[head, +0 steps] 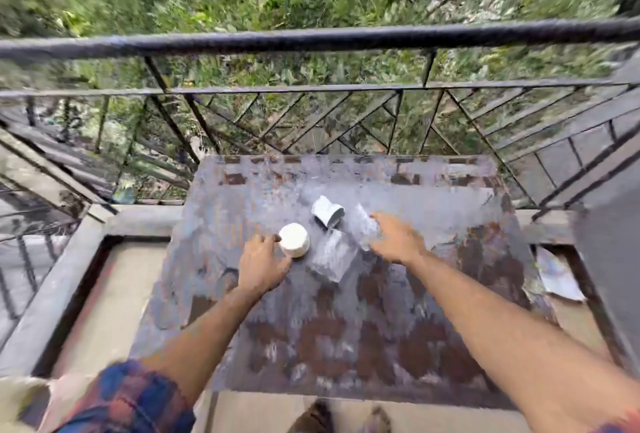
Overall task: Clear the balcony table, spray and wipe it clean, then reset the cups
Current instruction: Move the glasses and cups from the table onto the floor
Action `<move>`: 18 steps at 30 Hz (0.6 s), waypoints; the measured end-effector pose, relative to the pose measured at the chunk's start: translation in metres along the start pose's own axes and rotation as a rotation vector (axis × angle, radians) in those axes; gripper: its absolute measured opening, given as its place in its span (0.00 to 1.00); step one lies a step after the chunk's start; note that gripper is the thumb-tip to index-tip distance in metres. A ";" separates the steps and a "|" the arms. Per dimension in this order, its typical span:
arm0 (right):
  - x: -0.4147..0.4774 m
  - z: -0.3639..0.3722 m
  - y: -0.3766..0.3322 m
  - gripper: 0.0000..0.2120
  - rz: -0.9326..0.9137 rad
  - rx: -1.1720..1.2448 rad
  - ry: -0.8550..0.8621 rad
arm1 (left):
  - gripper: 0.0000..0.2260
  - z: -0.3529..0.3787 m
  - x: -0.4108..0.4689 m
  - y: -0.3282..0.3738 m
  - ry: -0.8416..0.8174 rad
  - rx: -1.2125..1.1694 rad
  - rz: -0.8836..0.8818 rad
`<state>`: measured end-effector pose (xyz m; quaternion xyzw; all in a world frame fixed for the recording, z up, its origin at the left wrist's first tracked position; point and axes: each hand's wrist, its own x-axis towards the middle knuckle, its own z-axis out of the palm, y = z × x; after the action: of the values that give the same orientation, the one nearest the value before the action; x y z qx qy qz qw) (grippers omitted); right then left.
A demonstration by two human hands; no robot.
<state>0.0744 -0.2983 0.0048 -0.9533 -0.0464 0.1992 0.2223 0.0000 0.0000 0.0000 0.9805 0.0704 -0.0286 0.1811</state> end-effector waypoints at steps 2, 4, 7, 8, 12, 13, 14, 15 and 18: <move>0.004 -0.002 -0.017 0.34 0.036 0.026 0.066 | 0.23 0.004 0.009 0.000 0.010 -0.071 0.019; 0.006 -0.003 -0.028 0.33 0.096 0.037 0.110 | 0.21 0.005 0.011 0.013 -0.001 -0.185 0.033; 0.025 0.001 -0.043 0.36 0.210 0.039 0.115 | 0.19 0.014 0.015 0.035 -0.052 -0.309 0.139; 0.029 0.000 -0.050 0.38 0.249 0.048 0.102 | 0.21 0.016 0.015 0.045 -0.089 -0.321 0.162; 0.051 0.004 -0.061 0.44 0.356 0.146 0.104 | 0.36 0.031 0.021 0.076 -0.225 -0.301 0.095; 0.056 0.007 -0.058 0.46 0.366 0.174 0.109 | 0.39 0.036 0.022 0.081 -0.256 -0.265 0.070; 0.059 0.009 -0.055 0.49 0.379 0.193 0.108 | 0.42 0.040 0.023 0.085 -0.296 -0.214 0.049; 0.063 0.012 -0.051 0.52 0.382 0.205 0.103 | 0.44 0.044 0.024 0.088 -0.339 -0.161 0.028; 0.061 0.007 -0.050 0.54 0.382 0.249 0.076 | 0.48 0.052 0.024 0.092 -0.411 -0.090 -0.028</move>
<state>0.1276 -0.2401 -0.0008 -0.9169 0.1680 0.2058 0.2980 0.0359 -0.1005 -0.0184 0.9439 0.0466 -0.2272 0.2349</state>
